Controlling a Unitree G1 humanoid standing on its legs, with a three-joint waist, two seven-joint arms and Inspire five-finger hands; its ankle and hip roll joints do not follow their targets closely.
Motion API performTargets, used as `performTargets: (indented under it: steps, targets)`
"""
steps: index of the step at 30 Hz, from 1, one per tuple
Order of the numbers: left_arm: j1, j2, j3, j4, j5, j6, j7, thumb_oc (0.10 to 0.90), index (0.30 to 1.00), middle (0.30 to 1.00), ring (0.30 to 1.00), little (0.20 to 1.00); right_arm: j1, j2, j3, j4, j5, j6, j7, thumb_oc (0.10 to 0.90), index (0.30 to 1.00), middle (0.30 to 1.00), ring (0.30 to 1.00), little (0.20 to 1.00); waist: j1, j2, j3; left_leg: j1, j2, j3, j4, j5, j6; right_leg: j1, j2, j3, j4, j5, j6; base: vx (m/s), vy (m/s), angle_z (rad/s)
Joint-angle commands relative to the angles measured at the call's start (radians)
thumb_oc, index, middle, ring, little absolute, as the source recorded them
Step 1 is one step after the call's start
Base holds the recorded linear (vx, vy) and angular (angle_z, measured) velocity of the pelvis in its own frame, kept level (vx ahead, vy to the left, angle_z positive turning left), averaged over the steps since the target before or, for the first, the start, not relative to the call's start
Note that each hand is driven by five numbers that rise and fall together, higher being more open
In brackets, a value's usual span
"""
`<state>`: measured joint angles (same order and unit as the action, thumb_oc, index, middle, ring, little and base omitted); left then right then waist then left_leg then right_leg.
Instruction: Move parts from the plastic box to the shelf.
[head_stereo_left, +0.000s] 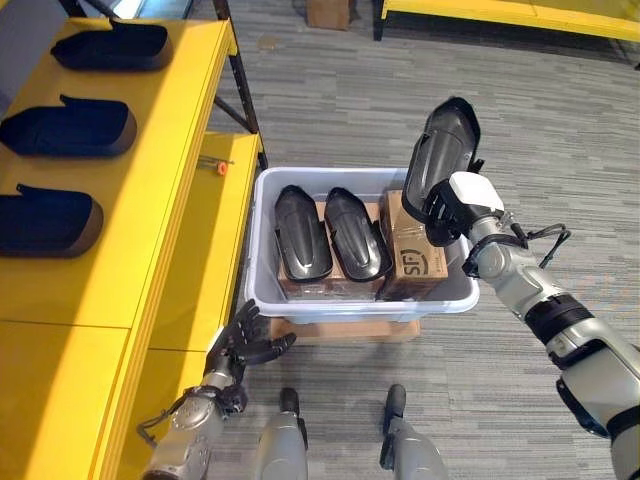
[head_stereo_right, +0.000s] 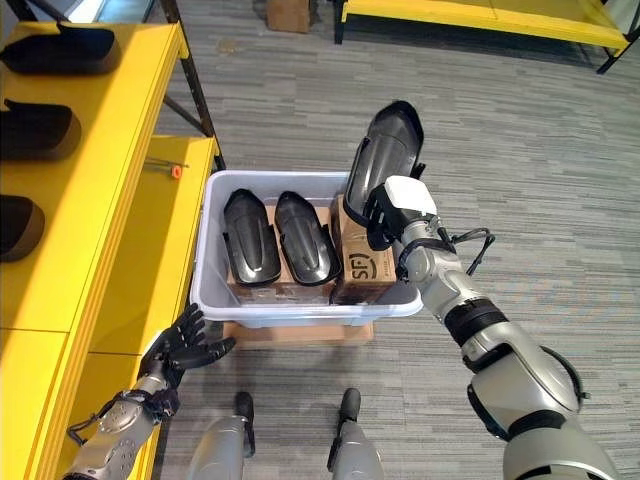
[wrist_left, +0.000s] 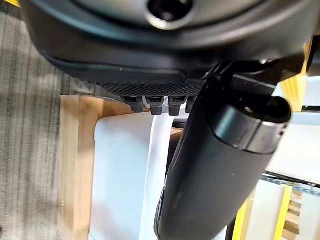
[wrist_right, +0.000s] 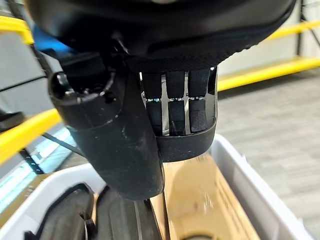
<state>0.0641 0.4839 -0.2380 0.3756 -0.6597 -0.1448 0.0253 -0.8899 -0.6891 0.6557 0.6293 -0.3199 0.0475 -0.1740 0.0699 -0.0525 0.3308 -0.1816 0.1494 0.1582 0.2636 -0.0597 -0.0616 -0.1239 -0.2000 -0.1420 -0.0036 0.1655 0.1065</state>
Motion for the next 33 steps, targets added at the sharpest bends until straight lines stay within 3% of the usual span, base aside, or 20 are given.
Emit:
performTargets:
  steps: [1, 8, 13, 17, 21, 24, 25, 26, 28, 29, 30, 32, 33]
  targets:
    - [0.02, 0.012, -0.001, -0.059, 0.024, -0.047, -0.047, 0.9, 1.0, 1.0, 1.0, 1.0, -0.075, -0.061, -0.045, -0.098, -0.054, -0.093, -0.028, 0.4, 0.3, 0.3, 0.3, 0.3, 0.035, -0.006, -0.104, -0.019, 0.078, -0.111, -0.06, 0.067, -0.047, 0.061, -0.082, 0.008, 0.128, -0.161, 0.048, 0.06, -0.038, -0.02]
    - [0.067, -0.005, 0.031, -0.07, 0.039, -0.036, -0.064, 0.9, 1.0, 1.0, 1.0, 1.0, -0.023, -0.157, -0.083, -0.296, -0.026, -0.142, 0.045, 0.4, 0.3, 0.3, 0.3, 0.3, 0.023, 0.009, -0.156, 0.053, 0.088, -0.101, -0.124, 0.091, -0.054, 0.106, -0.073, 0.002, 0.123, -0.178, 0.049, 0.06, -0.041, 0.0]
    - [0.089, -0.009, 0.049, -0.09, 0.043, -0.031, -0.07, 0.9, 1.0, 1.0, 1.0, 1.0, -0.039, -0.186, -0.063, -0.341, -0.009, -0.159, 0.082, 0.4, 0.3, 0.3, 0.3, 0.3, 0.022, 0.022, -0.172, 0.078, 0.092, -0.105, -0.132, 0.1, -0.058, 0.119, -0.071, -0.002, 0.15, -0.204, 0.041, 0.03, -0.046, 0.02]
    - [0.096, -0.017, 0.067, -0.099, 0.031, -0.031, -0.061, 0.9, 1.0, 1.0, 1.0, 1.0, -0.076, -0.195, -0.041, -0.358, 0.007, -0.162, 0.098, 0.4, 0.3, 0.3, 0.3, 0.3, 0.026, 0.039, -0.169, 0.087, 0.098, -0.115, -0.122, 0.11, -0.062, 0.117, -0.063, -0.001, 0.217, -0.249, 0.024, -0.01, -0.06, 0.04]
    - [0.119, -0.029, 0.096, -0.117, 0.014, -0.033, -0.049, 0.9, 1.0, 1.0, 1.0, 1.0, -0.165, -0.186, 0.007, -0.353, 0.003, -0.163, 0.095, 0.4, 0.3, 0.3, 0.3, 0.3, 0.04, 0.068, -0.139, 0.077, 0.129, -0.137, -0.087, 0.152, -0.078, 0.072, -0.028, -0.005, 0.352, -0.335, -0.006, -0.11, -0.131, 0.1]
    - [0.147, -0.046, 0.123, -0.111, -0.006, -0.03, -0.039, 0.9, 1.0, 1.0, 1.0, 1.0, -0.222, -0.185, 0.038, -0.364, 0.009, -0.165, 0.093, 0.4, 0.3, 0.3, 0.3, 0.3, 0.058, 0.088, -0.112, 0.057, 0.164, -0.17, -0.085, 0.25, -0.101, 0.033, 0.015, -0.02, 0.425, -0.379, -0.04, -0.15, -0.205, 0.05]
    - [0.148, -0.047, 0.124, -0.112, -0.006, -0.03, -0.039, 0.9, 1.0, 1.0, 1.0, 1.0, -0.223, -0.184, 0.039, -0.364, 0.009, -0.165, 0.093, 0.4, 0.3, 0.3, 0.3, 0.3, 0.056, 0.089, -0.114, 0.055, 0.165, -0.172, -0.088, 0.253, -0.103, 0.03, 0.017, -0.022, 0.428, -0.381, -0.042, -0.14, -0.234, 0.11]
    - [0.185, -0.064, 0.152, -0.113, -0.025, -0.03, -0.037, 0.9, 1.0, 1.0, 1.0, 1.0, -0.254, -0.184, 0.055, -0.37, 0.024, -0.173, 0.092, 0.4, 0.3, 0.3, 0.3, 0.3, 0.075, 0.099, -0.106, 0.039, 0.187, -0.202, -0.119, 0.359, -0.124, 0.019, 0.04, -0.043, 0.438, -0.402, -0.059, -0.14, -0.243, 0.16]
    - [0.199, -0.069, 0.161, -0.122, -0.031, -0.033, -0.036, 0.9, 1.0, 1.0, 1.0, 1.0, -0.275, -0.193, 0.071, -0.378, 0.023, -0.174, 0.086, 0.4, 0.3, 0.3, 0.3, 0.3, 0.088, 0.107, -0.097, 0.018, 0.197, -0.217, -0.168, 0.454, -0.135, 0.009, 0.043, -0.067, 0.451, -0.415, -0.071, -0.24, -0.285, 0.2]
    - [0.184, -0.065, 0.15, -0.12, -0.028, -0.035, -0.041, 0.9, 1.0, 1.0, 1.0, 1.0, -0.282, -0.211, 0.07, -0.392, 0.024, -0.176, 0.083, 0.4, 0.3, 0.3, 0.3, 0.3, 0.084, 0.095, -0.08, -0.008, 0.191, -0.163, -0.13, 0.449, -0.115, 0.002, 0.022, -0.104, 0.466, -0.424, -0.091, -0.24, -0.218, 0.4]
    - [0.183, -0.065, 0.15, -0.12, -0.028, -0.035, -0.041, 0.9, 1.0, 1.0, 1.0, 1.0, -0.282, -0.212, 0.069, -0.392, 0.024, -0.176, 0.083, 0.4, 0.3, 0.3, 0.3, 0.3, 0.084, 0.097, -0.082, -0.013, 0.192, -0.165, -0.128, 0.45, -0.114, 0.0, 0.023, -0.106, 0.464, -0.42, -0.091, -0.25, -0.299, 0.92]
    - [0.167, -0.062, 0.135, -0.119, -0.019, -0.029, -0.052, 0.9, 1.0, 1.0, 1.0, 1.0, -0.258, -0.23, 0.047, -0.415, 0.019, -0.175, 0.08, 0.4, 0.3, 0.3, 0.3, 0.3, 0.057, 0.075, -0.082, -0.015, 0.183, -0.076, 0.011, 0.339, -0.082, -0.01, 0.004, -0.149, 0.46, -0.413, -0.111, -0.22, -0.305, 0.97]
    - [0.151, -0.068, 0.115, -0.121, -0.016, -0.028, -0.055, 0.9, 1.0, 1.0, 1.0, 1.0, -0.241, -0.23, 0.03, -0.415, 0.01, -0.172, 0.068, 0.4, 0.3, 0.3, 0.3, 0.3, 0.042, 0.069, -0.084, -0.002, 0.184, -0.024, 0.131, 0.245, -0.068, -0.014, -0.009, -0.184, 0.452, -0.397, -0.123, -0.2, -0.243, 0.84]
